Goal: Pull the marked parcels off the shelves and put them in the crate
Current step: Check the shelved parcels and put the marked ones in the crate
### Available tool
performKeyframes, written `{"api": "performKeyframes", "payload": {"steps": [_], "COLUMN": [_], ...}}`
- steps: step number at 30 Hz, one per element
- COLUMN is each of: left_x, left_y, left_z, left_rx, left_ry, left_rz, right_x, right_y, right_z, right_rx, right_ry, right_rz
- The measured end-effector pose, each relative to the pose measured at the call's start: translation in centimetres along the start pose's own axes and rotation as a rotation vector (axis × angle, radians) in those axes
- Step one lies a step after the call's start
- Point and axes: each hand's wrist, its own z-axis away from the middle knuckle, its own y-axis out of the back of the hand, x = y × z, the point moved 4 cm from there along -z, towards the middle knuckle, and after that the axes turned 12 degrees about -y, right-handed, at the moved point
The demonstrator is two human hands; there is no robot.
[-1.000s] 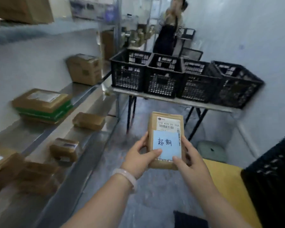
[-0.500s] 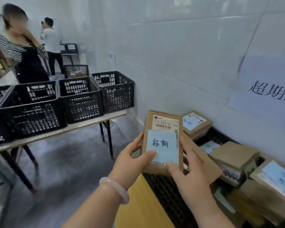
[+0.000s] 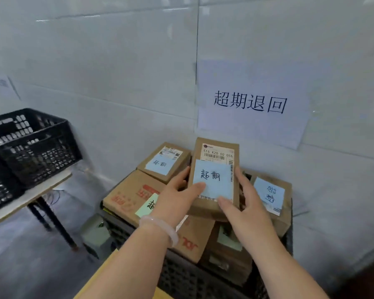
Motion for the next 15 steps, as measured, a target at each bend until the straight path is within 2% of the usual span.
{"api": "performKeyframes", "payload": {"steps": [10,15], "left_x": [-1.4,-1.5], "left_y": [2.4,2.9], "left_z": [-7.1,-10.3], "left_rx": [-0.173,-0.175], "left_ry": [-0.063,-0.146], "left_rz": [-0.183,-0.332], "right_x": [-1.7,-1.5], "right_y": [-3.7,-5.3], "right_z": [-5.2,-7.9], "right_rx": [0.172,0.213], "right_ry": [-0.055,-0.055], "right_rz": [0.097,0.093]}}
